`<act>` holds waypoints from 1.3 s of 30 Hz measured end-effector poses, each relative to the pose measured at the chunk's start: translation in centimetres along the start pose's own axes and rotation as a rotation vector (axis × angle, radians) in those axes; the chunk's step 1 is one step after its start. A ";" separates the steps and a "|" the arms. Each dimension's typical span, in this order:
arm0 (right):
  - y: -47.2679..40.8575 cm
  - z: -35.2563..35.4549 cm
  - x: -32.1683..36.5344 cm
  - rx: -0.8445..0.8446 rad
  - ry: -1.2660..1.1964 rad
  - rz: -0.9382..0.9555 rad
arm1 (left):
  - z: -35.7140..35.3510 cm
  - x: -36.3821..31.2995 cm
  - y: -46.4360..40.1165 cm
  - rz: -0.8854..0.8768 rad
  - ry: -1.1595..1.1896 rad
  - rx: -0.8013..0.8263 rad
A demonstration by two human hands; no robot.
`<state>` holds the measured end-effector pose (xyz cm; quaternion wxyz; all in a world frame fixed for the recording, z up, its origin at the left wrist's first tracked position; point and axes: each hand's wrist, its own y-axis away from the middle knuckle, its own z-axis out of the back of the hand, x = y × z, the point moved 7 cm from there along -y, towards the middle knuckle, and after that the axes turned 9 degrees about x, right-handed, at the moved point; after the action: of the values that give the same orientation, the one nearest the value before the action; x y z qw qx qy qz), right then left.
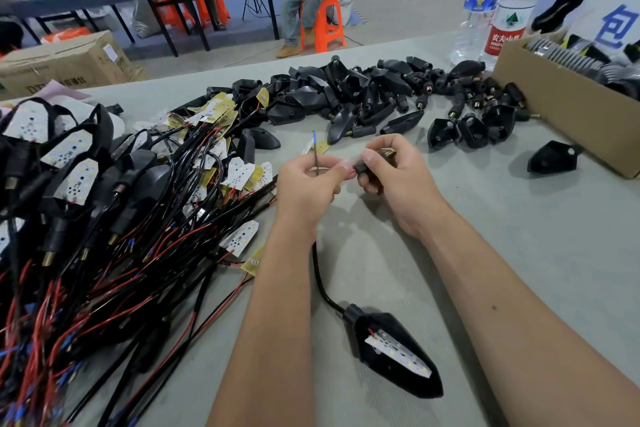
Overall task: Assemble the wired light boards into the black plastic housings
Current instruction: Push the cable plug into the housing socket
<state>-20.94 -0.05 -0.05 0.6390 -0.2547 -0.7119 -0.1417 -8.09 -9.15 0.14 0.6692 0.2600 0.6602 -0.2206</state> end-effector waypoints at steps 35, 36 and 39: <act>-0.1 -0.2 -0.7 0.011 -0.444 -0.037 | -1.3 0.7 0.4 -0.044 0.108 -0.340; -0.2 -0.3 -0.8 0.028 -0.495 -0.055 | -1.4 0.7 0.4 -0.045 0.125 -0.334; -0.3 -0.6 -1.0 0.053 -0.491 -0.079 | -1.7 0.6 0.4 -0.044 0.104 -0.295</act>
<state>-20.50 -0.79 -0.87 0.4471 -0.2366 -0.8587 -0.0817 -9.18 -7.74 -0.38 0.6599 0.1556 0.7248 -0.1220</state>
